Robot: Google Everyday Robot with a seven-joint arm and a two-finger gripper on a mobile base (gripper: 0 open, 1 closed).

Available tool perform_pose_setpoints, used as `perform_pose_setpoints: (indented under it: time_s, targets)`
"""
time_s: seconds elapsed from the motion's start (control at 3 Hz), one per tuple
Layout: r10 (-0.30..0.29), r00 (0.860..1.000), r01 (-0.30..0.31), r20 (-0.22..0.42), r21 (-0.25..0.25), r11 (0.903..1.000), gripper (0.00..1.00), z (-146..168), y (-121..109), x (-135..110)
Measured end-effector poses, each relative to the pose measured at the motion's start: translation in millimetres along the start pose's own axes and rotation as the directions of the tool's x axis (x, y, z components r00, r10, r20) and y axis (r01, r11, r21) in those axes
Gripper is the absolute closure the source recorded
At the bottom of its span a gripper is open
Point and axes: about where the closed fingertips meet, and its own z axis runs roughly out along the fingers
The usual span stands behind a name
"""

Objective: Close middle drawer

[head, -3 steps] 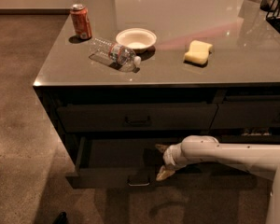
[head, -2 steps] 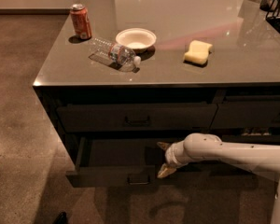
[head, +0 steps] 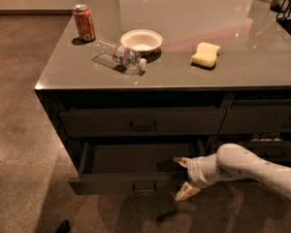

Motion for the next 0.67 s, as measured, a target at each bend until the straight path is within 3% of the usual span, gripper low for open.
perform_pose_setpoints:
  time_s: [0.33, 0.67]
  targets:
    - [0.042, 0.999, -0.042, 0.006, -0.091, 0.9949, 0.41, -16.5, 42.9, 14.7]
    - [0.086, 0.996, -0.090, -0.027, -0.179, 0.9797, 0.73, -7.8, 83.0, 38.5]
